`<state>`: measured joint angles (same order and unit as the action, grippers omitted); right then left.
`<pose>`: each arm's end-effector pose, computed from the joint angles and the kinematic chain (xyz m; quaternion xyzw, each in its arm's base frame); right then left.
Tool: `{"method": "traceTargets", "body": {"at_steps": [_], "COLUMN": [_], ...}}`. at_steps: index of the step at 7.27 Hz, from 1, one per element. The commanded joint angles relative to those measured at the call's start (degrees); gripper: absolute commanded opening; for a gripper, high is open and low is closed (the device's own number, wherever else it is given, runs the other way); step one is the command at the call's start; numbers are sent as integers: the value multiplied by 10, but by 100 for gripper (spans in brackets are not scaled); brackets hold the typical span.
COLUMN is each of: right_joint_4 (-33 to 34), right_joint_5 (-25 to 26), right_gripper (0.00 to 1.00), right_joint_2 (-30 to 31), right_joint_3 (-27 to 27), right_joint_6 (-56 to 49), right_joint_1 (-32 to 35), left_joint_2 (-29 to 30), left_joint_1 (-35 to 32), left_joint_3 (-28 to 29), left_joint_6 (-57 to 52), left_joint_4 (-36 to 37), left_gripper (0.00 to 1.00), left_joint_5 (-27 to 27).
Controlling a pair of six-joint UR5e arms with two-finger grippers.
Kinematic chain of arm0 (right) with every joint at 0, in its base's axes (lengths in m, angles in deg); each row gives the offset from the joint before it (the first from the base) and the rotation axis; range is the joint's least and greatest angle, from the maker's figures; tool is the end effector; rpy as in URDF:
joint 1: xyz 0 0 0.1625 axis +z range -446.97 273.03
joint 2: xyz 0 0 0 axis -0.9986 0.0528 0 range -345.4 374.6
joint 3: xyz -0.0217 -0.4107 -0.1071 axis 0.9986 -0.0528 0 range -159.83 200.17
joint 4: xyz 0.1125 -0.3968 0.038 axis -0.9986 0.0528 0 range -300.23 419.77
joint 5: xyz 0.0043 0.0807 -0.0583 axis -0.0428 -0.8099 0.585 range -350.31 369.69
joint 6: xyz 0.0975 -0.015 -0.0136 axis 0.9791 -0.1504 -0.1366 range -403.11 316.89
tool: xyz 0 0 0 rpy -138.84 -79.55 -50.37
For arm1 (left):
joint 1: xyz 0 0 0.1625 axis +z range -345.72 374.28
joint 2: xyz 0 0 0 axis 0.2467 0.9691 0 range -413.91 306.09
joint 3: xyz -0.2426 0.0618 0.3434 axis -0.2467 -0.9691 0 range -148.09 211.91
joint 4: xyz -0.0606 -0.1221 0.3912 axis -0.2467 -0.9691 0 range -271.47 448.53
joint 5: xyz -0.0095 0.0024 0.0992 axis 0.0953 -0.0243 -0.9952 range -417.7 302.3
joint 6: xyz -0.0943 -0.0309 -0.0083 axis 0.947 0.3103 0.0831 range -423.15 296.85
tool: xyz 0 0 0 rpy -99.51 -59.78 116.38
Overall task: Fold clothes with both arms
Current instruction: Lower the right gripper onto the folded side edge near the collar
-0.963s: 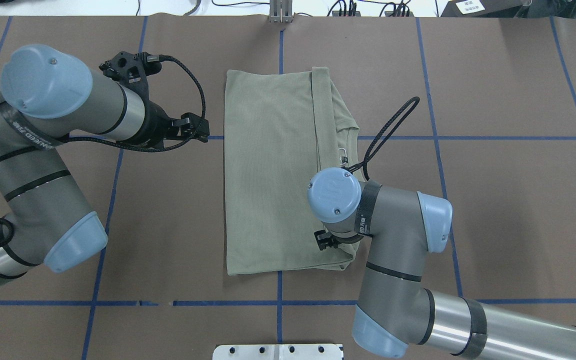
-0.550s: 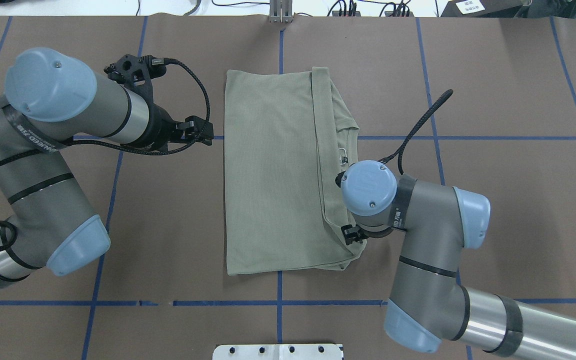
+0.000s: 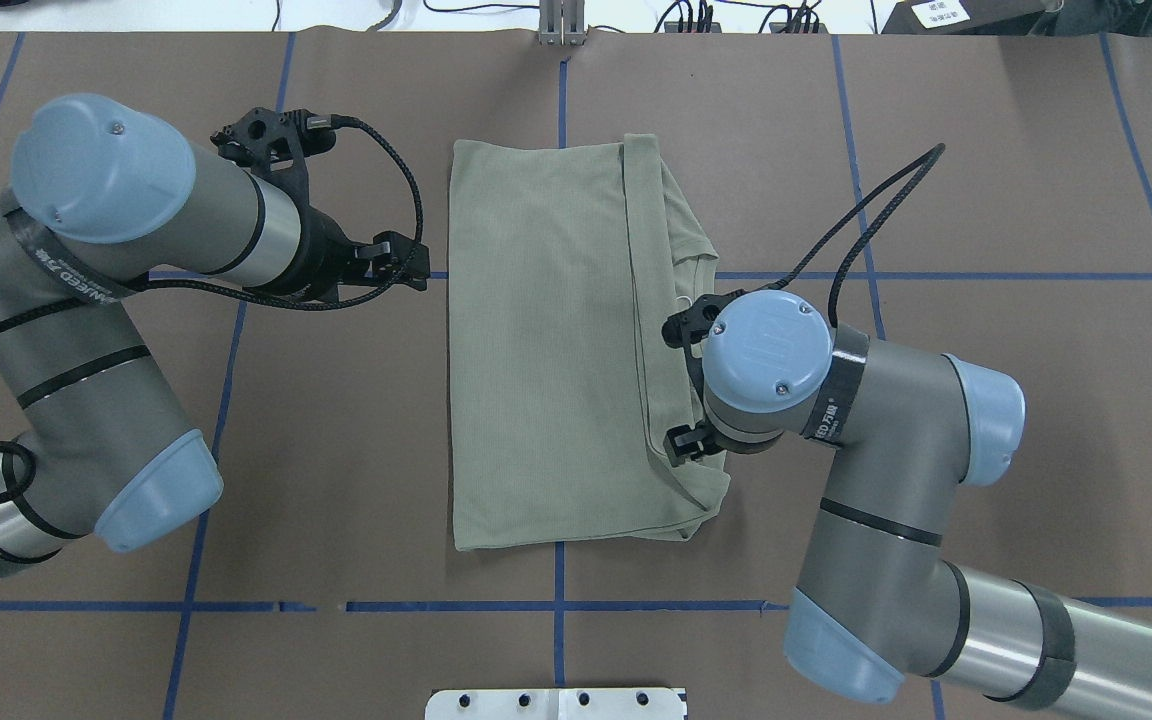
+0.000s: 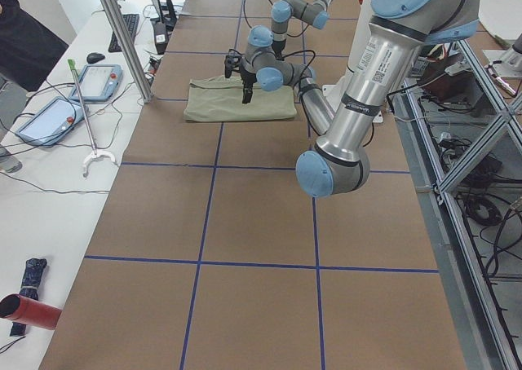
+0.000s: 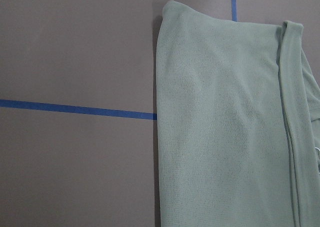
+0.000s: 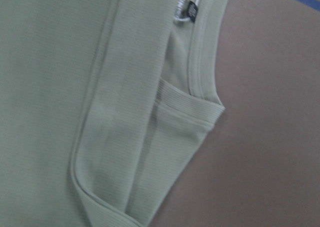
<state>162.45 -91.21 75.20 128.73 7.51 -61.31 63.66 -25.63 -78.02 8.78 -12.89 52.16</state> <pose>-0.4993 -0.3669 0.2638 0.0858 -0.3030 -0.1418 0.9385 0.3913 -0.4569 0.2130 0.1035 0.4965 -0.0792 0.8582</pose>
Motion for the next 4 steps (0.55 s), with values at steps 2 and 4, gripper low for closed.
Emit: {"method": "traceTargets", "body": {"at_steps": [2, 4], "right_joint_4": [-104, -150], "right_joint_5": [1, -1], "right_gripper": [92, 78], "right_joint_2": [-47, -41], "right_joint_3": [-77, -98], "right_joint_6": [2, 0], "right_joint_1": [1, -8], "left_joint_2": [-6, -7], "left_joint_1": [-1, -1], "left_joint_3": [1, 2], "left_joint_6": [-2, -2], "left_joint_4": [0, 0], "left_gripper": [100, 100], "left_joint_5": [0, 0]}}
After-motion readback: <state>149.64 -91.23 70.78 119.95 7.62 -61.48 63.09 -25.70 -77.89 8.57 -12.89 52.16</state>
